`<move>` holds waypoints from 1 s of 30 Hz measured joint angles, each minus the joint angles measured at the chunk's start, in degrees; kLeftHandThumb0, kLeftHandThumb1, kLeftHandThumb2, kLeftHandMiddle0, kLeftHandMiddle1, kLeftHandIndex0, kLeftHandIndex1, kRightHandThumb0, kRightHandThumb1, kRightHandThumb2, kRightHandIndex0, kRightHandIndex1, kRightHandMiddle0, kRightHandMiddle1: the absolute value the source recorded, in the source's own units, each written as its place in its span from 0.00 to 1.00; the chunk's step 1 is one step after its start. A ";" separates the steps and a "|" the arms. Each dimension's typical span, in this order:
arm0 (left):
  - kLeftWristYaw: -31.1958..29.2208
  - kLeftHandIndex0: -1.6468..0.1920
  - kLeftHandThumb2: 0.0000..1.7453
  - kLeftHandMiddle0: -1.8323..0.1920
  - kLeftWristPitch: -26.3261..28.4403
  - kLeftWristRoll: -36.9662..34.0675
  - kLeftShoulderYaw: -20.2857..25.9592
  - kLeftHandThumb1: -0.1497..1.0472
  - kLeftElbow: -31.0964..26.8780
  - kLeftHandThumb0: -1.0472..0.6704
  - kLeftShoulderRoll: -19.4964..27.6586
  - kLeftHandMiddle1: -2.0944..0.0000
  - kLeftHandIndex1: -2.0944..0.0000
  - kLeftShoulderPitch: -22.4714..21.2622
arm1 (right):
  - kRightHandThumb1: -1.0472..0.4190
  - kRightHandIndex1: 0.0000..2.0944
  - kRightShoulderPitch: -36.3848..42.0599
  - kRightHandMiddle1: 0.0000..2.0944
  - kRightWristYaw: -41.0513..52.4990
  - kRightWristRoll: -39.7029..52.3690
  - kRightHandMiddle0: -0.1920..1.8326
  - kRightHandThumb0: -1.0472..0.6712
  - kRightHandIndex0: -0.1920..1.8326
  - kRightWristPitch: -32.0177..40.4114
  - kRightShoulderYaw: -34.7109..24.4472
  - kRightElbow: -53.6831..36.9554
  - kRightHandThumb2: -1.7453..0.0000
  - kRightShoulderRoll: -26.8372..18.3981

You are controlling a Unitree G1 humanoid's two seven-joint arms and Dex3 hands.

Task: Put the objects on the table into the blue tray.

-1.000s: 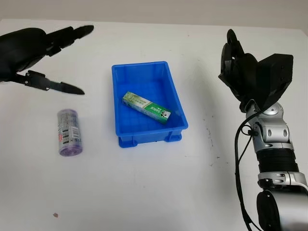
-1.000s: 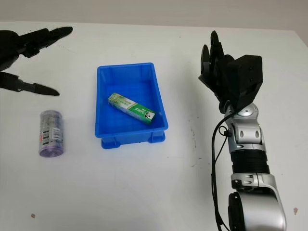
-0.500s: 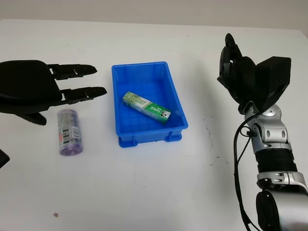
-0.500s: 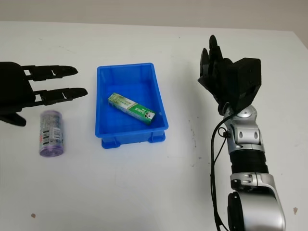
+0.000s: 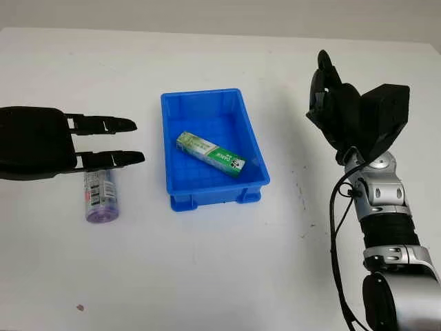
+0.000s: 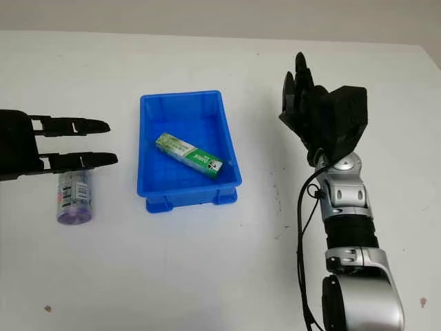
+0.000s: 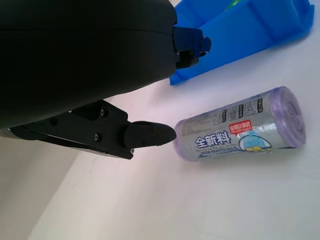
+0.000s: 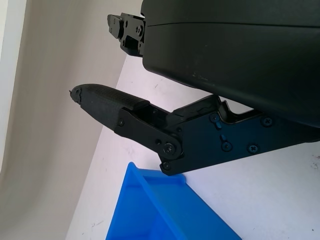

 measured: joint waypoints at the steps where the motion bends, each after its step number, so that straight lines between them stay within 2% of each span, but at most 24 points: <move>1: 0.84 0.92 0.18 0.94 0.58 0.73 -0.60 1.00 -0.06 0.58 0.00 0.97 0.97 0.16 | 0.00 0.00 0.00 0.00 0.00 0.06 0.00 0.22 0.00 -0.13 -0.06 0.00 0.50 0.00; 5: 2.09 0.92 0.16 0.94 0.69 1.30 -3.11 1.00 -0.03 0.56 0.00 0.97 0.97 1.04 | 0.00 0.00 0.00 0.00 -0.60 0.08 0.00 0.22 0.00 -0.99 -0.41 0.00 0.50 0.00; 9: 3.49 0.92 0.22 0.94 1.33 0.10 -3.96 1.00 0.75 0.58 -0.01 0.97 0.97 3.36 | 0.00 0.00 0.01 0.00 -0.80 0.09 0.00 0.22 0.00 -1.03 -0.45 0.00 0.50 0.00; 13: 3.66 0.91 0.22 0.93 1.60 -2.00 -4.47 1.00 1.35 0.60 -0.24 0.97 0.97 5.76 | 0.00 0.00 0.00 0.00 -0.77 0.14 0.00 0.22 0.00 -0.98 -0.45 -0.02 0.50 0.00; 17: 1.68 0.90 0.20 0.93 1.65 -4.84 -4.59 1.00 1.95 0.60 -0.82 0.97 0.97 7.64 | 0.00 0.00 0.00 0.00 -0.60 0.16 0.00 0.21 0.00 -0.72 -0.44 -0.23 0.51 0.00; 19: -0.29 0.90 0.23 0.93 1.50 -5.87 -4.91 1.00 2.07 0.61 -1.15 0.97 0.97 8.15 | 0.00 0.00 0.01 0.00 -0.59 0.19 0.00 0.22 0.00 -0.54 -0.46 -0.35 0.50 0.00; 21: -2.75 0.87 0.20 0.89 1.04 -6.90 -5.44 1.00 2.27 0.60 -1.69 0.96 0.96 8.17 | 0.00 0.00 0.01 0.00 -0.49 0.23 0.00 0.22 0.00 -0.29 -0.46 -0.40 0.51 0.00; 23: -2.07 0.82 0.17 0.83 0.80 -6.54 -5.66 1.00 2.28 0.60 -2.17 0.94 0.94 8.03 | 0.00 0.00 0.01 0.00 -0.25 0.31 0.00 0.22 0.00 -0.26 -0.48 -0.41 0.51 0.00; 24: 0.14 0.76 0.18 0.76 0.92 -5.14 -6.03 1.00 2.35 0.62 -2.54 0.91 0.91 7.88 | 0.00 0.00 0.02 0.00 -0.19 0.36 0.00 0.22 0.00 -0.24 -0.58 -0.42 0.51 -0.01; 25: 3.21 0.74 0.18 0.74 1.30 -3.23 -6.75 1.00 2.47 0.62 -3.10 0.78 0.83 7.64 | 0.00 0.00 0.04 0.00 -0.12 0.41 0.00 0.21 0.00 -0.17 -0.73 -0.45 0.51 -0.01; 26: 6.44 0.75 0.16 0.80 2.02 -1.11 -7.56 1.00 2.62 0.60 -3.73 0.47 0.74 7.41 | 0.00 0.00 0.06 0.00 -0.04 0.45 0.00 0.21 0.00 -0.07 -0.86 -0.56 0.51 -0.01; 27: 9.44 0.77 0.13 0.80 2.96 0.87 -8.47 1.00 2.97 0.58 -4.23 0.24 0.60 7.14 | 0.00 0.00 0.08 0.00 0.02 0.47 0.00 0.21 0.00 -0.01 -1.00 -0.70 0.51 -0.02; 28: 12.44 0.81 0.10 0.72 3.98 2.56 -9.40 1.00 3.36 0.56 -4.55 0.10 0.37 6.70 | 0.00 0.00 0.13 0.00 0.04 0.47 0.00 0.21 0.00 0.04 -1.17 -0.76 0.51 -0.05; 30: 17.41 0.82 0.09 0.65 5.77 5.32 -11.52 1.00 4.28 0.55 -5.49 0.03 0.12 5.52 | 0.00 0.00 0.19 0.00 0.12 0.48 0.00 0.21 0.00 0.26 -1.20 -0.96 0.51 -0.05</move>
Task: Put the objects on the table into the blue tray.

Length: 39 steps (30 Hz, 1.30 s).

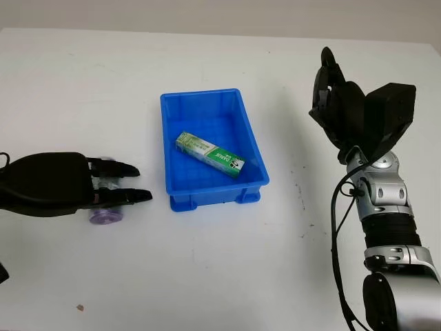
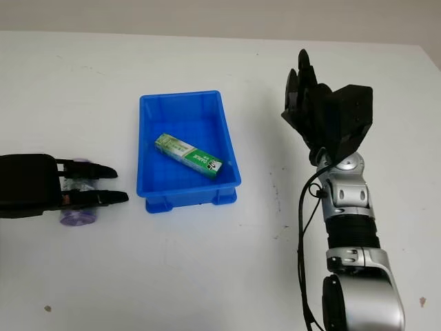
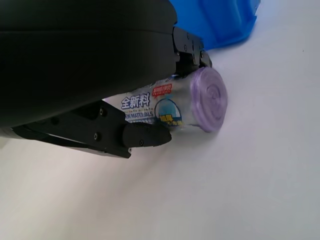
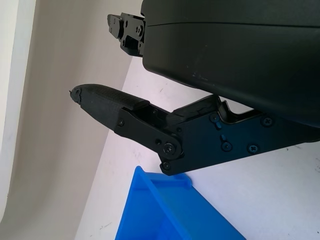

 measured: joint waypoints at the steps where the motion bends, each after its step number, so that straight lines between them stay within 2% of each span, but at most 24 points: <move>1: 2.77 0.77 0.10 0.62 0.89 1.59 -1.27 1.00 0.77 0.55 -0.34 0.01 0.05 -0.55 | 0.00 0.00 0.05 0.00 0.00 0.04 0.00 0.21 0.00 0.14 0.00 -0.23 0.51 0.01; 2: 5.24 0.73 0.12 0.61 1.50 3.16 -2.66 1.00 1.83 0.56 -0.49 0.01 0.02 -1.43 | 0.00 0.00 0.13 0.00 -0.03 0.12 0.00 0.21 0.00 0.22 -0.11 -0.42 0.52 -0.01; 4: 8.52 0.72 0.14 0.66 2.82 5.11 -4.97 1.00 3.88 0.58 -0.81 0.00 0.01 -2.79 | 0.00 0.00 0.23 0.00 -0.06 0.13 0.00 0.21 0.00 0.34 -0.23 -0.53 0.52 -0.04; 5: 9.74 0.74 0.15 0.67 3.74 5.71 -5.86 1.00 4.85 0.59 -1.10 0.00 0.00 -3.18 | 0.00 0.00 0.27 0.00 -0.07 0.12 0.00 0.21 0.00 0.37 -0.22 -0.55 0.52 -0.04; 6: 10.84 0.79 0.16 0.70 4.72 6.21 -6.68 1.00 5.82 0.59 -1.54 0.00 0.00 -3.56 | 0.00 0.00 0.39 0.00 -0.09 0.12 0.00 0.21 0.00 0.37 -0.23 -0.57 0.52 -0.05; 7: 11.28 0.88 0.16 0.76 5.64 6.53 -7.42 1.00 6.85 0.51 -2.02 0.00 0.00 -4.02 | 0.00 0.00 0.54 0.00 -0.10 0.12 0.00 0.21 0.00 0.39 -0.24 -0.57 0.52 -0.06; 8: 10.60 0.93 0.17 0.78 6.64 6.95 -8.03 1.00 7.40 0.45 -2.26 0.00 0.00 -4.60 | 0.00 0.00 0.62 0.00 -0.10 0.12 0.00 0.21 0.00 0.42 -0.24 -0.57 0.52 -0.06; 10: 7.54 0.93 0.22 0.76 8.77 7.63 -9.01 1.00 7.98 0.35 -2.79 0.00 0.00 -6.30 | 0.00 0.00 0.65 0.00 -0.09 0.12 0.00 0.21 0.00 0.42 -0.23 -0.59 0.52 -0.06; 11: 5.39 0.93 0.26 0.78 9.34 7.71 -9.15 1.00 8.10 0.34 -2.95 0.00 0.00 -7.27 | 0.00 0.00 0.69 0.00 -0.12 0.12 0.00 0.21 0.00 0.43 -0.23 -0.65 0.52 -0.06; 12: 3.29 0.89 0.28 0.75 9.37 7.54 -9.30 1.00 7.99 0.32 -3.03 0.00 0.00 -8.24 | 0.00 0.00 0.73 0.00 -0.24 0.11 0.00 0.20 0.00 0.57 -0.24 -0.75 0.52 -0.06; 13: 1.53 0.81 0.30 0.67 9.63 7.42 -9.36 1.00 7.97 0.31 -3.11 0.00 0.00 -9.04 | 0.00 0.00 0.81 0.00 -0.37 0.11 0.00 0.21 0.00 0.92 -0.24 -1.06 0.52 -0.06; 16: -2.85 0.76 0.34 0.57 11.20 5.42 -9.30 1.00 9.88 0.32 -3.21 0.00 0.00 -10.27 | 0.00 0.00 0.92 0.00 -0.60 0.22 0.00 0.21 0.00 1.90 -0.24 -2.06 0.52 -0.06; 17: -3.31 0.74 0.35 0.51 11.21 4.33 -9.28 1.00 11.24 0.33 -3.22 0.00 0.00 -10.48 | 0.00 0.00 0.97 0.00 -0.84 0.27 0.00 0.21 0.00 2.20 -0.34 -2.20 0.52 -0.06; 19: -2.09 0.75 0.33 0.47 12.04 3.60 -9.28 1.00 13.20 0.35 -3.23 0.00 0.00 -10.77 | 0.00 0.00 1.25 0.00 -0.92 0.30 0.00 0.22 0.00 2.43 -0.44 -2.31 0.52 -0.06; 21: 0.30 0.77 0.33 0.46 13.65 3.50 -9.36 1.00 15.29 0.36 -3.23 0.00 0.00 -11.13 | 0.00 0.00 1.46 0.00 -0.63 0.37 0.00 0.23 0.00 2.39 -0.42 -2.31 0.51 -0.05; 22: 0.53 0.79 0.33 0.49 14.42 3.20 -9.33 1.00 16.15 0.36 -3.22 0.00 0.00 -11.33 | 0.00 0.00 1.54 0.00 -0.45 0.52 0.00 0.23 0.00 2.37 -0.44 -2.31 0.51 -0.05; 26: 1.85 0.79 0.24 0.56 18.90 3.10 -9.08 1.00 16.93 0.36 -3.12 0.00 0.00 -12.85 | 0.00 0.00 1.54 0.00 -0.29 1.23 0.00 0.25 0.00 2.20 -0.44 -2.30 0.51 0.09; 28: 2.59 0.83 0.23 0.62 21.13 1.22 -7.84 1.00 17.68 0.36 -3.05 0.00 0.00 -13.24 | 0.00 0.00 1.53 0.00 -0.29 1.54 0.00 0.25 0.00 1.91 -0.44 -2.24 0.50 0.47; 29: 1.67 0.85 0.20 0.66 21.70 -1.03 -6.60 1.00 18.24 0.37 -3.04 0.00 0.00 -13.55 | 0.00 0.00 1.53 0.00 -0.32 1.58 0.00 0.25 0.00 1.82 -0.44 -2.15 0.50 0.54; 31: -1.43 0.84 0.21 0.68 22.68 -5.93 -3.82 1.00 19.05 0.35 -3.04 0.00 0.00 -15.07 | 0.00 0.00 1.53 0.00 -0.43 1.57 0.00 0.25 0.00 1.78 -0.44 -1.88 0.50 0.53; 34: -2.01 0.74 0.21 0.62 24.08 -12.79 0.75 1.00 19.91 0.32 -3.36 0.00 0.00 -19.35 | 0.00 0.00 1.49 0.00 -0.41 1.56 0.00 0.24 0.00 1.62 -0.37 -1.53 0.50 0.54; 37: -4.91 0.75 0.24 0.55 24.90 -20.99 5.51 1.00 20.00 0.31 -5.18 0.00 0.00 -23.55 | 0.00 0.00 1.23 0.00 -0.40 1.54 0.00 0.24 0.00 1.52 -0.24 -0.93 0.50 0.59; 39: -9.90 0.72 0.24 0.52 23.75 -29.42 8.97 1.00 18.87 0.31 -7.22 0.00 0.00 -24.87 | 0.00 0.00 1.15 0.00 -0.33 1.48 0.00 0.24 0.00 1.52 -0.15 -0.74 0.50 0.62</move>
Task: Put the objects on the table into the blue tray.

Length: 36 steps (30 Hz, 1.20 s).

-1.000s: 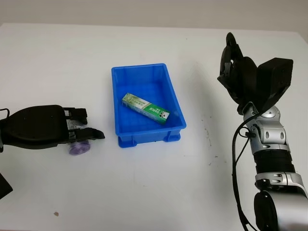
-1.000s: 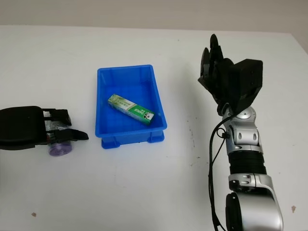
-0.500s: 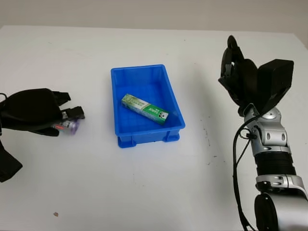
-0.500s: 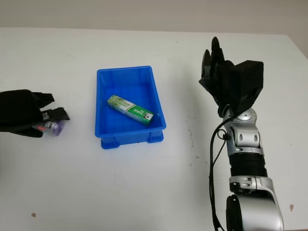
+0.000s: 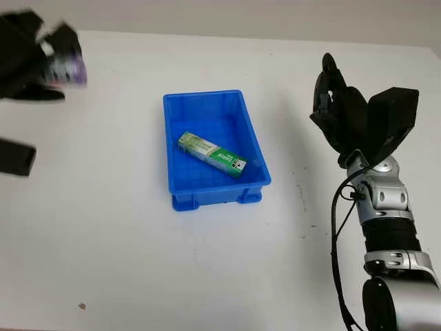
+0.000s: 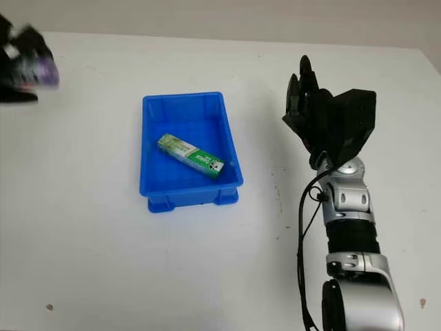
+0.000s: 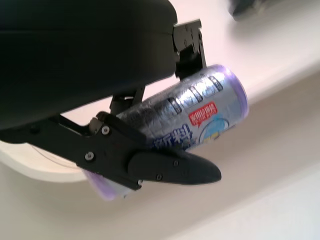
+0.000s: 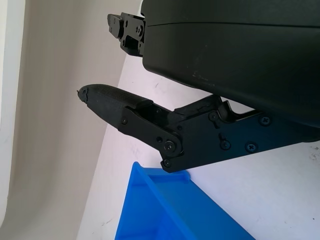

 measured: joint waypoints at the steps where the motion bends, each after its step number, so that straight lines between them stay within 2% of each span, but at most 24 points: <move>1: -3.37 0.71 0.24 0.52 -0.97 -4.60 1.42 1.00 -0.74 0.32 -1.14 0.00 0.00 -0.24 | 0.00 0.00 -0.02 0.00 -0.02 -0.01 0.00 0.24 0.00 0.01 0.03 0.08 0.50 0.00; 3: -11.86 0.64 0.22 0.47 -2.52 -15.72 4.21 1.00 -2.26 0.33 -4.42 0.00 0.00 -0.32 | 0.00 0.00 -0.04 0.00 -0.18 -0.01 0.00 0.24 0.00 0.08 0.04 0.25 0.50 0.02; 5: -21.76 0.60 0.22 0.45 -0.31 -27.18 6.49 1.00 -5.47 0.34 -8.51 0.00 0.00 -0.23 | 0.00 0.00 -0.06 0.00 -0.43 -0.03 0.00 0.24 0.00 0.24 0.11 0.24 0.50 0.09; 8: -35.44 0.61 0.22 0.46 8.86 -41.57 9.85 1.00 -14.42 0.34 -14.20 0.00 0.00 0.69 | 0.00 0.00 -0.07 0.00 -0.85 -0.04 0.00 0.24 0.00 0.57 0.16 0.09 0.51 0.20; 10: -39.60 0.51 0.22 0.42 15.76 -45.35 11.20 1.00 -19.79 0.34 -16.87 0.00 0.00 1.90 | 0.00 0.00 -0.04 0.00 -1.22 -0.03 0.00 0.24 0.00 1.30 0.15 -0.53 0.51 0.32; 13: -43.52 0.46 0.24 0.39 25.04 -47.50 11.67 1.00 -26.96 0.34 -21.11 0.00 0.00 3.69 | 0.00 0.00 0.04 0.00 -1.33 -0.02 0.00 0.25 0.00 1.53 0.18 -1.41 0.51 0.37; 16: -46.01 0.43 0.25 0.36 32.38 -47.74 11.59 1.00 -30.93 0.34 -24.86 0.00 0.00 4.53 | 0.00 0.00 0.38 0.00 -1.33 0.07 0.00 0.25 0.00 1.78 0.16 -2.10 0.50 0.48; 18: -47.76 0.45 0.25 0.36 36.47 -48.22 11.51 1.00 -32.19 0.34 -27.17 0.00 0.00 4.70 | 0.00 0.00 0.75 0.00 -1.61 0.13 0.00 0.26 0.00 1.97 0.13 -2.83 0.50 0.59; 19: -48.39 0.49 0.25 0.37 38.18 -48.24 11.42 1.00 -32.53 0.35 -28.31 0.00 0.00 4.76 | 0.00 0.00 0.91 0.00 -1.85 0.12 0.00 0.26 0.00 1.97 0.12 -3.09 0.51 0.69; 22: -50.77 0.53 0.26 0.38 41.47 -48.05 10.83 1.00 -32.63 0.36 -30.70 0.00 0.00 5.14 | 0.00 0.00 1.48 0.00 -2.25 0.05 0.00 0.25 0.00 1.96 0.12 -3.64 0.50 0.96; 23: -51.38 0.62 0.25 0.42 42.50 -47.83 10.66 1.00 -33.01 0.36 -31.25 0.00 0.00 5.64 | 0.00 0.00 1.72 0.00 -2.41 -0.01 0.00 0.25 0.00 1.96 0.13 -3.73 0.50 0.98; 24: -51.56 0.66 0.25 0.45 43.37 -47.37 10.42 1.00 -33.37 0.36 -31.72 0.00 0.00 6.29 | 0.00 0.00 1.97 0.00 -2.67 -0.05 0.00 0.25 0.00 1.98 0.12 -3.88 0.50 0.99; 27: -52.32 0.71 0.27 0.54 43.89 -45.74 9.70 1.00 -33.46 0.36 -32.65 0.00 0.00 7.87 | 0.00 0.00 2.51 0.00 -3.12 -0.08 0.00 0.25 0.00 2.77 0.12 -4.50 0.50 0.99; 30: -53.23 0.83 0.27 0.67 46.04 -45.36 9.30 1.00 -33.30 0.36 -33.84 0.00 0.00 8.46 | 0.00 0.00 2.84 0.00 -3.82 -0.16 0.00 0.25 0.00 4.41 0.13 -5.54 0.51 1.01; 31: -53.31 0.91 0.26 0.78 47.76 -45.06 9.27 1.00 -33.51 0.35 -34.24 0.03 0.04 8.52 | 0.00 0.00 2.92 0.00 -4.08 -0.17 0.00 0.25 0.00 4.82 0.14 -5.91 0.51 1.04; 32: -53.76 0.96 0.25 0.87 49.51 -44.44 8.98 1.00 -33.81 0.33 -34.37 0.17 0.18 8.54 | 0.00 0.00 2.94 0.00 -4.28 -0.22 0.00 0.25 0.00 5.03 0.14 -6.07 0.51 1.05; 33: -54.93 0.98 0.24 0.95 50.88 -43.73 8.44 1.00 -34.28 0.30 -34.23 0.36 0.44 8.55 | 0.00 0.00 2.96 0.00 -4.47 -0.26 0.00 0.25 0.00 5.09 0.13 -6.10 0.51 1.06; 35: -58.83 0.99 0.25 0.97 52.62 -42.31 6.72 1.00 -35.77 0.24 -33.27 0.79 0.81 8.54 | 0.00 0.00 3.12 0.00 -4.83 -0.34 0.00 0.26 0.00 5.22 0.13 -6.10 0.51 1.13; 36: -60.74 1.00 0.25 0.99 53.32 -41.65 5.83 1.00 -36.62 0.22 -32.79 0.88 0.89 8.49 | 0.00 0.00 3.22 0.00 -4.94 -0.36 0.00 0.25 0.00 5.24 0.13 -6.10 0.51 1.22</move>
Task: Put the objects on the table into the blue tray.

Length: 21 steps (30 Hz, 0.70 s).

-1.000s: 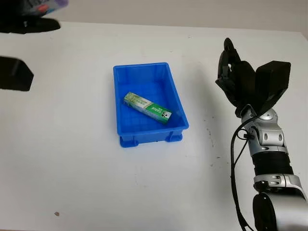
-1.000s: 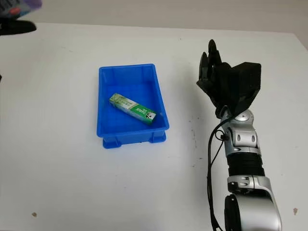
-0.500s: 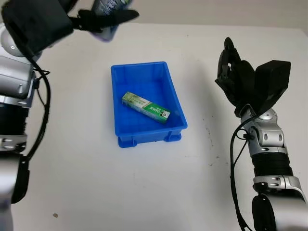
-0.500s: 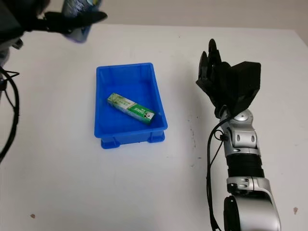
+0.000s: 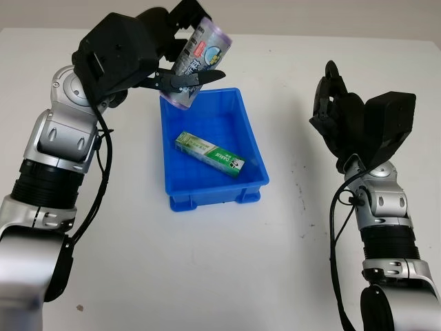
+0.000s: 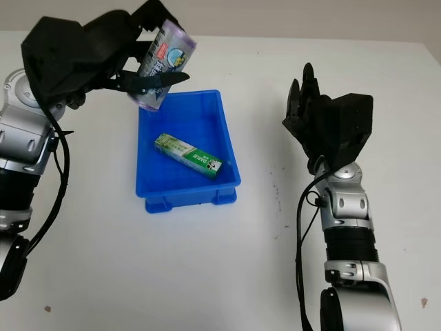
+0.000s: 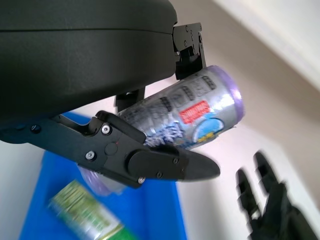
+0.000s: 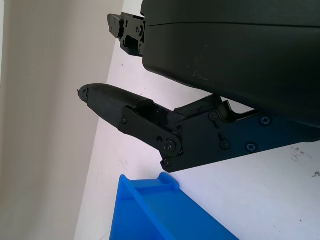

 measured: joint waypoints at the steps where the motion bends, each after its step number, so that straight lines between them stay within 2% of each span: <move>1: -1.80 1.00 0.25 0.99 1.08 0.50 -0.72 1.00 -0.77 0.20 0.29 0.94 0.94 -0.07 | 0.00 0.00 0.04 0.00 -0.13 0.00 0.00 0.25 0.00 0.03 0.00 0.00 0.51 0.15; 4: -4.83 1.00 0.27 1.00 3.62 1.01 -1.45 1.00 -2.17 0.17 0.38 0.99 0.99 -0.10 | 0.00 0.00 0.05 0.00 -0.30 0.02 0.00 0.26 0.00 0.15 0.00 0.00 0.52 0.37; 13: -6.43 1.00 0.27 1.00 6.48 0.72 -1.10 1.00 -2.94 0.16 0.18 1.00 1.00 -0.40 | 0.00 0.00 0.03 0.00 -0.08 0.11 0.00 0.26 0.00 0.02 -0.02 0.31 0.52 0.39; 16: -3.98 1.00 0.28 1.00 6.75 -1.34 1.82 1.00 -3.99 0.20 -0.70 1.00 1.00 -0.34 | 0.00 0.00 0.02 0.00 0.35 0.18 0.00 0.26 0.00 -0.06 -0.04 0.55 0.52 0.39; 20: 1.80 0.97 0.26 1.00 7.48 -6.38 8.49 1.00 -5.02 0.20 -3.64 0.99 0.98 0.03 | 0.00 0.00 -0.11 0.00 0.92 0.55 0.00 0.24 0.00 -0.38 -0.25 0.88 0.53 0.39; 21: 3.05 0.99 0.28 1.00 6.93 -8.46 10.55 1.00 -4.71 0.20 -4.70 0.99 0.99 0.56 | 0.00 0.00 -0.14 0.00 1.11 0.73 0.00 0.23 0.00 -0.58 -0.29 0.95 0.54 0.39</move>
